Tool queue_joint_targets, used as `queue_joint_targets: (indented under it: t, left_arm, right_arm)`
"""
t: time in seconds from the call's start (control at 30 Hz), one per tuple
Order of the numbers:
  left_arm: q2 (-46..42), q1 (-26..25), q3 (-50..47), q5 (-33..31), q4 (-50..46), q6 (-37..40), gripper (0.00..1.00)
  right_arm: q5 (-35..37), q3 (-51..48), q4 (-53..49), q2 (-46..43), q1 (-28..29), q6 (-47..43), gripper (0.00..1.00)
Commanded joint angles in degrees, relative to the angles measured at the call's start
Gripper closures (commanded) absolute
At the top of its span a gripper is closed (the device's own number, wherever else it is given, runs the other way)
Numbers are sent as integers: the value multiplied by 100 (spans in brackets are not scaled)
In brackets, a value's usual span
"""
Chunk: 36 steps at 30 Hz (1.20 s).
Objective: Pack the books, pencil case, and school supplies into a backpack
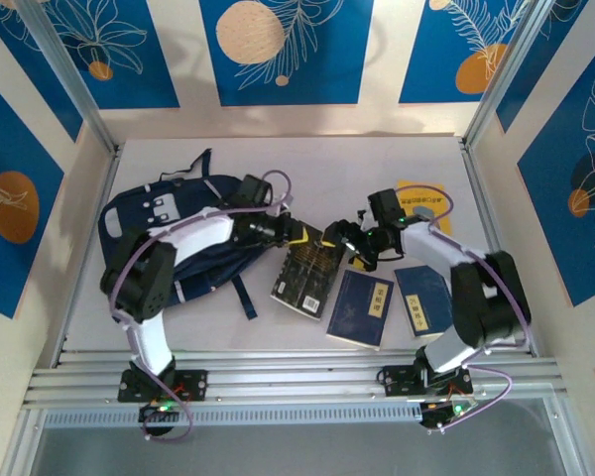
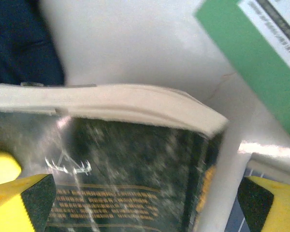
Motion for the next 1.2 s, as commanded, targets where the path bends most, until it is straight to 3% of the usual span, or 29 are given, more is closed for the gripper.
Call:
queue_joint_targets:
  t: [0.0,0.13,0.33,0.43,0.57,0.67,0.83,0.93,1.03,1.17]
  left_arm:
    - [-809,325,125,380,-77,-182,91]
    - [-1256,557,221,406,-113,-404,90]
    - [-1586,721,253,472,181,-883,90]
    - [-1614,723,200,595,503,-1176,91]
    - [-1645,723,-1,684,897,-1542,91]
    - [-1679,716,-170,808,1169,-1751,90]
    - [-1800,723,-188,771,782,-1500,85]
    - [-1860,742,-108,652,259,-1128,60]
    - [-1938,855,-130,573,19,-993,46]
    - [-1975,954,-244,661,41,-1023,35]
  right_arm:
    - [-580,-241,505,-662,-143,-115,1]
    - [-1825,-485,1550,-894,-157,-20,0]
    - [-3072,-673,3232,-807,133,682,0]
    - [-3245,-444,3306,-659,520,647,0]
    - [-2924,-268,3405,-614,831,688,4]
    - [-2660,-281,3629,-580,782,899,19]
    - [-2389,-307,3777,-540,609,1241,77]
    - [-2481,-244,3754,-580,562,1264,99]
    - [-2488,-212,3502,-748,495,1115,100]
    - [-2759,-292,3675,-931,306,1304,100]
